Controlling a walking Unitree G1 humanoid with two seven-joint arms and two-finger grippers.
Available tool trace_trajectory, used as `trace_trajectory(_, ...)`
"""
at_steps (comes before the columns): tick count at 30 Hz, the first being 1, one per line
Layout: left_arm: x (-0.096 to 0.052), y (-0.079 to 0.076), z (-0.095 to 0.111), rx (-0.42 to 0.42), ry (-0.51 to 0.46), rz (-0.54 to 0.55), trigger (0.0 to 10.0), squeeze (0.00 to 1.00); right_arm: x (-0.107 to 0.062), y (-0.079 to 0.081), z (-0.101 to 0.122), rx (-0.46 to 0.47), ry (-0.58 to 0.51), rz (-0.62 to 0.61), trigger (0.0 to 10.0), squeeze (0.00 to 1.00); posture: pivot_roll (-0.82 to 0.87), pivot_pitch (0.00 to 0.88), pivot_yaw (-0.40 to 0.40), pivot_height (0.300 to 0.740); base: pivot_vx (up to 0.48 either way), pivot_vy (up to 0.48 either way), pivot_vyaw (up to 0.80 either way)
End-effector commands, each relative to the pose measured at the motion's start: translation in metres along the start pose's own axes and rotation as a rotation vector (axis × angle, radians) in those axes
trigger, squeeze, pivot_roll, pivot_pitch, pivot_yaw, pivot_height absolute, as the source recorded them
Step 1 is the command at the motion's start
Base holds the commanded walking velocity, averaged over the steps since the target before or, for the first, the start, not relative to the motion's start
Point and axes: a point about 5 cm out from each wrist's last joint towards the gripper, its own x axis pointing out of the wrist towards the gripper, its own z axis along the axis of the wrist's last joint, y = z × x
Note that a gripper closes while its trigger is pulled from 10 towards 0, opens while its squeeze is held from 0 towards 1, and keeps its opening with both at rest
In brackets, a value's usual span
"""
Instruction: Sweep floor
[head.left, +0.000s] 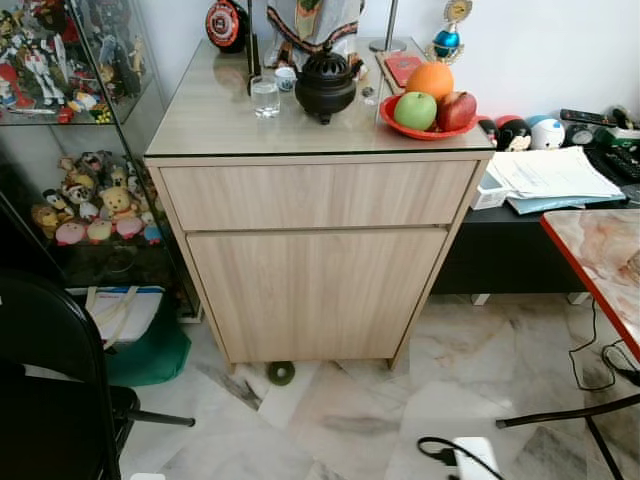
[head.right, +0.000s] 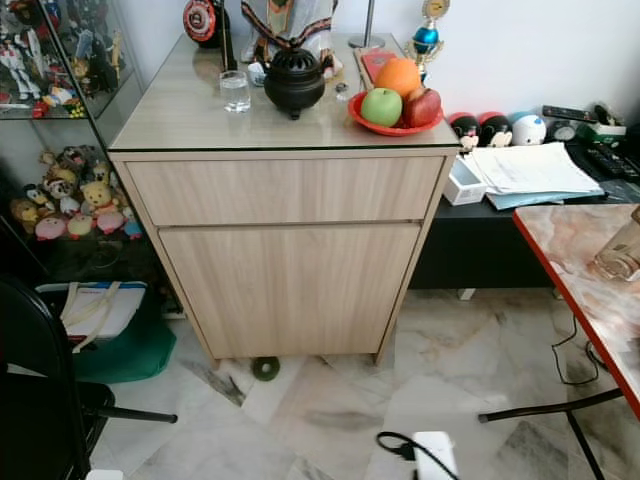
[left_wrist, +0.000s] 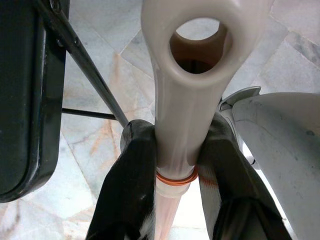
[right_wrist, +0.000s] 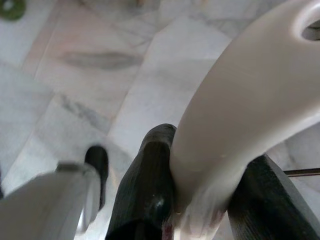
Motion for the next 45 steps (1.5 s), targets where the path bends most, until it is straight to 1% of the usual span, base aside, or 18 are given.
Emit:
trace_trajectory(1, -0.002, 0.001, -0.007, -0.009, 0.023, -0.006, 10.0, 0.00, 0.000, 0.006, -0.001, 0.017, 0.007, 0.010, 10.0, 0.00, -0.04, 0.068, -0.062, 0.740, 0.000, 0.000, 0.00)
trace_trajectory(4, -0.001, 0.000, -0.005, -0.005, 0.019, -0.011, 10.0, 0.00, 0.000, 0.006, -0.002, 0.044, 0.011, 0.007, 10.0, 0.00, -0.04, 0.071, -0.062, 0.740, 0.000, 0.000, 0.00)
trace_trajectory(8, 0.000, -0.005, -0.002, 0.001, 0.008, -0.021, 10.0, 0.00, -0.001, 0.008, -0.008, 0.130, 0.034, -0.008, 10.0, 0.00, -0.03, 0.080, -0.059, 0.740, 0.000, 0.000, 0.00)
trace_trajectory(10, 0.000, -0.005, -0.002, 0.000, 0.007, -0.021, 10.0, 0.00, -0.002, 0.009, -0.009, 0.164, 0.038, -0.012, 10.0, 0.00, -0.03, 0.088, -0.057, 0.740, 0.000, 0.000, 0.00)
trace_trajectory(12, 0.000, -0.004, -0.001, -0.004, 0.002, -0.015, 10.0, 0.00, -0.002, 0.011, -0.009, 0.228, 0.039, -0.017, 10.0, 0.00, -0.03, 0.096, -0.054, 0.740, 0.000, 0.000, 0.00)
trace_trajectory(13, 0.000, -0.004, -0.001, -0.004, 0.001, -0.014, 10.0, 0.00, -0.002, 0.011, -0.009, 0.243, 0.039, -0.017, 10.0, 0.00, -0.03, 0.096, -0.053, 0.740, 0.000, 0.000, 0.00)
trace_trajectory(18, 0.000, -0.002, 0.002, -0.005, -0.006, -0.012, 10.0, 0.00, -0.002, 0.018, -0.006, 0.234, 0.032, 0.006, 10.0, 0.00, -0.02, 0.103, -0.056, 0.740, 0.000, 0.000, 0.00)
trace_trajectory(22, 0.001, -0.003, 0.003, -0.005, -0.011, -0.016, 10.0, 0.00, -0.002, 0.019, -0.005, 0.240, 0.031, 0.010, 10.0, 0.00, -0.02, 0.107, -0.056, 0.740, 0.000, 0.000, 0.00)
trace_trajectory(30, 0.001, -0.010, 0.004, 0.002, -0.013, -0.035, 10.0, 0.00, -0.002, 0.022, -0.004, 0.243, 0.030, 0.022, 10.0, 0.00, -0.02, 0.119, -0.055, 0.740, 0.000, 0.000, 0.00)
trace_trajectory(34, 0.001, -0.009, 0.004, 0.004, -0.011, -0.035, 10.0, 0.00, -0.002, 0.023, -0.005, 0.242, 0.032, 0.025, 10.0, 0.00, -0.02, 0.123, -0.054, 0.740, 0.000, 0.000, 0.00)
trace_trajectory(45, -0.004, -0.005, -0.014, 0.000, 0.014, -0.040, 10.0, 0.00, -0.003, 0.027, -0.008, 0.241, 0.039, 0.042, 10.0, 0.00, -0.01, 0.118, -0.055, 0.740, 0.000, 0.000, 0.00)
